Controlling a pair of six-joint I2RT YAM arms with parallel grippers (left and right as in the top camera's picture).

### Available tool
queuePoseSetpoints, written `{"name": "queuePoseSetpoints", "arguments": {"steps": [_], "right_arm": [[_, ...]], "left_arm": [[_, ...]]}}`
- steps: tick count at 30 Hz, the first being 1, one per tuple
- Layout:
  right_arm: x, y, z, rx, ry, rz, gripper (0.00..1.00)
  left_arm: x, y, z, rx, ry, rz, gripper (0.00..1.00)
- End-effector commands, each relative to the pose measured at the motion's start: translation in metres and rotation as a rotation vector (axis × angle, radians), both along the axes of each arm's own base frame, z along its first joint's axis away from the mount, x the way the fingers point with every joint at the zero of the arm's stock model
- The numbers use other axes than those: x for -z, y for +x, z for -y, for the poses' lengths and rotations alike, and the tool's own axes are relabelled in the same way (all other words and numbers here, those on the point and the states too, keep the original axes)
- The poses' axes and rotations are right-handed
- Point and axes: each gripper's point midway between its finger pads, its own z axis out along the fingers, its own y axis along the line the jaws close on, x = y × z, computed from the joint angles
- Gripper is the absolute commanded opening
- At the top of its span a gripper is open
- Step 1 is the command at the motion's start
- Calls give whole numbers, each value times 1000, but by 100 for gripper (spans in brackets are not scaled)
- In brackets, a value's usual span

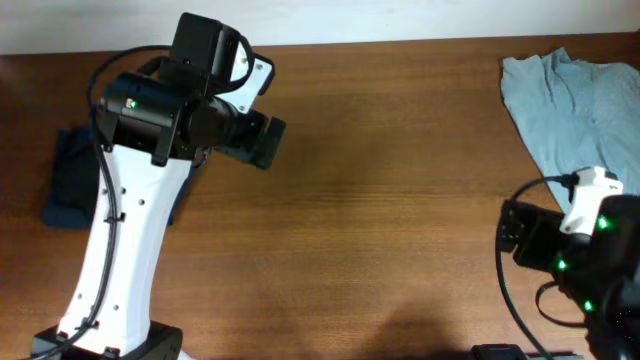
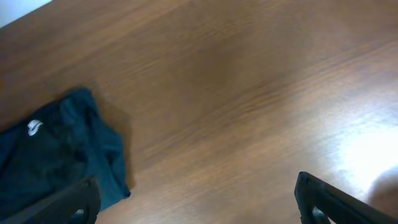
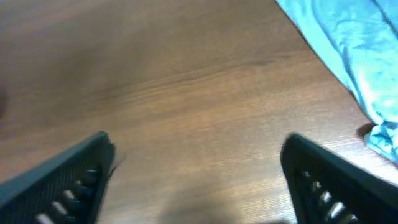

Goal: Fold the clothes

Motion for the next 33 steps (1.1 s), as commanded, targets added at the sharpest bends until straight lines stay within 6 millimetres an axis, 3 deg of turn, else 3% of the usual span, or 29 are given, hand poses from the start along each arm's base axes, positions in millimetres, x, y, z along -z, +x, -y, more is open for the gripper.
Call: {"name": "queuePoseSetpoints", "arguments": {"steps": [1, 5, 8, 10, 11, 13, 18, 22, 25, 33], "right_arm": [[9, 11, 6, 21, -21, -54, 100], [21, 22, 6, 19, -19, -117, 99], [24, 19, -11, -91, 8, -131, 99], [9, 18, -27, -224, 4, -51, 99], [-13, 13, -35, -270, 11, 67, 99], [-40, -1, -45, -314, 25, 204, 99], [-64, -26, -46, -311, 14, 338, 99], [-67, -44, -54, -267, 153, 349, 99], [-52, -52, -49, -262, 112, 291, 99], [-55, -47, -33, -257, -47, 314, 99]], "left_arm": [[5, 5, -8, -58, 35, -2, 99], [5, 5, -8, -58, 35, -3, 99], [5, 5, -8, -58, 35, -3, 99], [5, 5, -8, -58, 35, -3, 99], [5, 5, -8, -58, 35, -3, 99], [5, 5, -8, -58, 35, -3, 99], [5, 5, -8, -58, 35, -2, 99], [5, 5, -8, -58, 35, -3, 99], [5, 5, -8, -58, 35, -2, 99], [5, 5, -8, -58, 35, -3, 99]]}}
